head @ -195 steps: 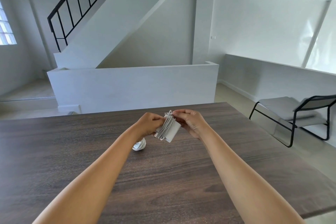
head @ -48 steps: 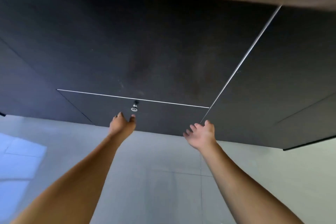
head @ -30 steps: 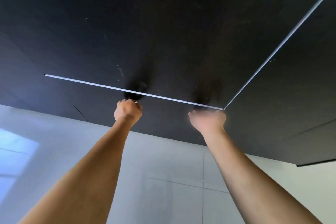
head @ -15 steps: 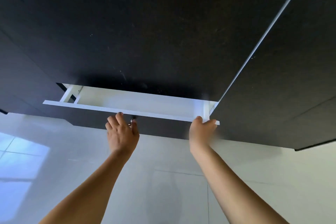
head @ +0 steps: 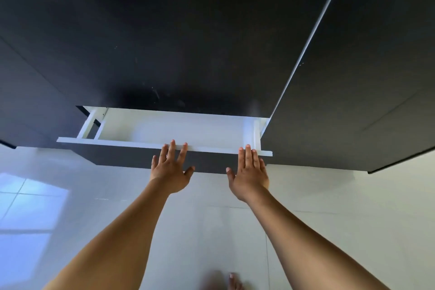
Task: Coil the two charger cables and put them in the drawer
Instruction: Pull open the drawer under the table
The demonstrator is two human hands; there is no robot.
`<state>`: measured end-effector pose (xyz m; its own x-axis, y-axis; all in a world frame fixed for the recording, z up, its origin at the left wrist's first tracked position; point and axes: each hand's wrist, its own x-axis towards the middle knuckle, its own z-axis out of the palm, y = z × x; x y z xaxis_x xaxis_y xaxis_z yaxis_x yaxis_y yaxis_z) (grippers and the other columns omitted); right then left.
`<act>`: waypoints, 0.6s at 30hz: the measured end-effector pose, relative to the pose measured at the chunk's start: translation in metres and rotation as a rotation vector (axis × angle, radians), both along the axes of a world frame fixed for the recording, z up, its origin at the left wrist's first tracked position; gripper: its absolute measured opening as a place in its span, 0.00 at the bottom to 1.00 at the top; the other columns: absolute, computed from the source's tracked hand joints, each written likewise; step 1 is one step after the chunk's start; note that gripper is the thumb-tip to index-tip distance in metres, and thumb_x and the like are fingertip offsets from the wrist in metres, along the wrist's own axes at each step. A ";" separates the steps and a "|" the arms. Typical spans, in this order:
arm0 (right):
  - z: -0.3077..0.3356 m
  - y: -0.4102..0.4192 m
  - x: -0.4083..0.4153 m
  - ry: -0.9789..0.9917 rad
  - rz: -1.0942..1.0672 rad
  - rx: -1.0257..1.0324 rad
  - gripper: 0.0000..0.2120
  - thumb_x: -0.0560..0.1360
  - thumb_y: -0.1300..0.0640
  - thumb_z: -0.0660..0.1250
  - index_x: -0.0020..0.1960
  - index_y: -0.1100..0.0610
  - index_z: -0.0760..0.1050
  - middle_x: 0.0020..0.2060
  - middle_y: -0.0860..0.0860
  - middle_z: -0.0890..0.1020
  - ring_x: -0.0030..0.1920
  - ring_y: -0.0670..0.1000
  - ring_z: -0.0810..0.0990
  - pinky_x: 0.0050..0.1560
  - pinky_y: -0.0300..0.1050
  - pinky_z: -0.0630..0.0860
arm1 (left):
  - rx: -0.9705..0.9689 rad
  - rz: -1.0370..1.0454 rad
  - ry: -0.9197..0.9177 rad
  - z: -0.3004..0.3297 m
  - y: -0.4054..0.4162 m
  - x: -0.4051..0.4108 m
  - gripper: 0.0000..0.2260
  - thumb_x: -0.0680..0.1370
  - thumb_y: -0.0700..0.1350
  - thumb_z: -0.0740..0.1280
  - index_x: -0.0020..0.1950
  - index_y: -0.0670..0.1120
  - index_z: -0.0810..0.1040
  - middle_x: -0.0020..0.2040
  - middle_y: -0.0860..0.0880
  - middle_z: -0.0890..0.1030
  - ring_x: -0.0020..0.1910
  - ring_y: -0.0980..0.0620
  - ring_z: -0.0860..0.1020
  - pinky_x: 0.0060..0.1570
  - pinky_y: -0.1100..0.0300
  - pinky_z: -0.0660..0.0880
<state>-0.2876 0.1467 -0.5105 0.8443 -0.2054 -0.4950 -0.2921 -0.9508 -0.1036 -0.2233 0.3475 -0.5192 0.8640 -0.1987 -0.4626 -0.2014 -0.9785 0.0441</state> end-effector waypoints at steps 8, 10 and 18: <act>0.019 0.003 -0.041 0.156 0.063 0.038 0.32 0.82 0.43 0.42 0.77 0.55 0.32 0.76 0.52 0.33 0.77 0.52 0.35 0.75 0.49 0.39 | 0.021 0.023 0.186 0.020 0.012 -0.040 0.31 0.80 0.61 0.50 0.77 0.57 0.37 0.78 0.49 0.35 0.77 0.46 0.39 0.75 0.45 0.46; 0.022 0.003 -0.044 0.188 0.080 0.043 0.31 0.82 0.43 0.42 0.77 0.55 0.33 0.76 0.52 0.34 0.77 0.52 0.36 0.75 0.49 0.39 | 0.022 0.041 0.215 0.026 0.013 -0.044 0.30 0.81 0.60 0.49 0.77 0.57 0.37 0.78 0.49 0.36 0.78 0.47 0.40 0.75 0.46 0.46; 0.089 -0.017 -0.042 0.169 0.124 -0.073 0.28 0.82 0.43 0.39 0.79 0.50 0.41 0.78 0.51 0.38 0.77 0.53 0.37 0.75 0.54 0.37 | -0.103 0.023 0.186 0.086 0.011 -0.052 0.26 0.80 0.62 0.41 0.76 0.60 0.35 0.76 0.53 0.32 0.77 0.48 0.38 0.75 0.45 0.49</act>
